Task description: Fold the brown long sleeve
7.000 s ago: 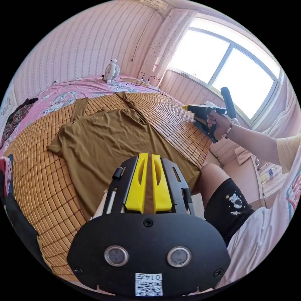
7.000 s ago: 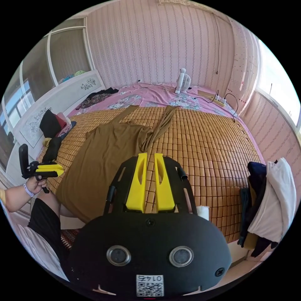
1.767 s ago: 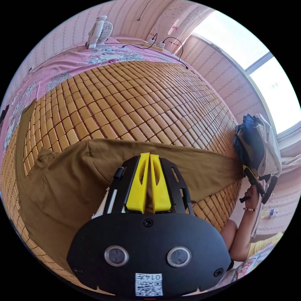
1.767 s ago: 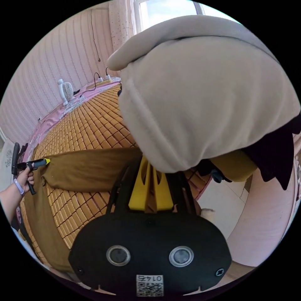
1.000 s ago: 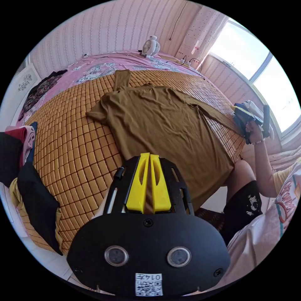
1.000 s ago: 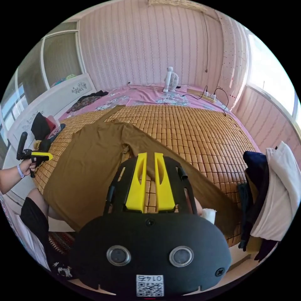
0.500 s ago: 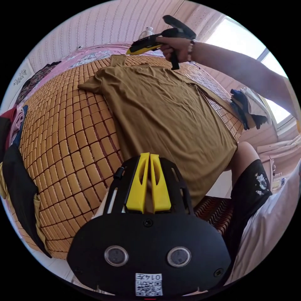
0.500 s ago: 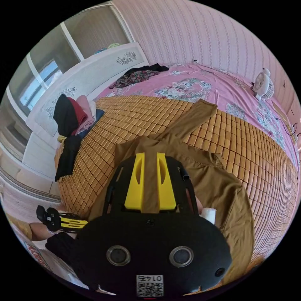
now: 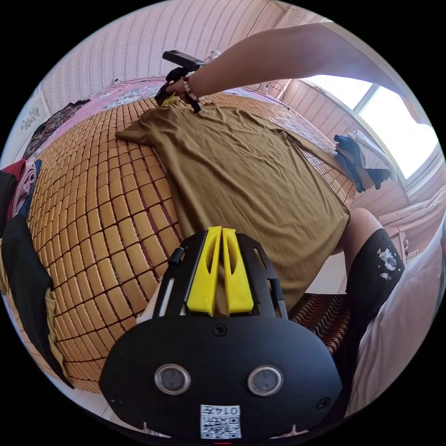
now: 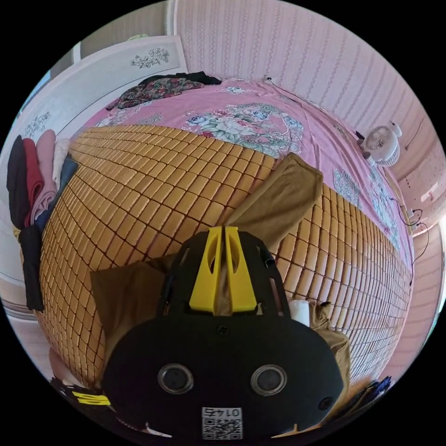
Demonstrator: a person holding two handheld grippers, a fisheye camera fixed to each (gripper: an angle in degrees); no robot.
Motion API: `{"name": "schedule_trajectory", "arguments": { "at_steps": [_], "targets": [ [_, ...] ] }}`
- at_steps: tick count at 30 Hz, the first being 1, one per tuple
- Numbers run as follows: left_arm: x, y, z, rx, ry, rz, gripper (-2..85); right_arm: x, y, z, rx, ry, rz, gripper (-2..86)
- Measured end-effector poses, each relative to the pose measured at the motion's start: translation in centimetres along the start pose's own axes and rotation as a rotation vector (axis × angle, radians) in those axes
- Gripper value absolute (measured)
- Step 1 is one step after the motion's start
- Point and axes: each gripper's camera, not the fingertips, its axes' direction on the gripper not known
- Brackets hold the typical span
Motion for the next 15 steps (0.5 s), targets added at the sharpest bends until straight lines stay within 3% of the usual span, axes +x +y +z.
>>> {"name": "schedule_trajectory", "arguments": {
  "at_steps": [3,9,15],
  "targets": [
    [0.4,0.6,-0.4,-0.008,-0.015,0.007,-1.0,-2.8,-2.0,-4.1,0.159,-0.062,-0.160,-0.2],
    [1.0,2.0,-1.2,0.010,-0.030,-0.002,-1.0,-8.9,-2.1,-17.3,0.526,-0.428,-0.582,0.1],
    [0.7,4.8,-5.8,0.122,0.117,-0.076,-1.0,-11.9,-0.7,-25.3,0.617,-0.665,-0.796,1.6]
  ]
}}
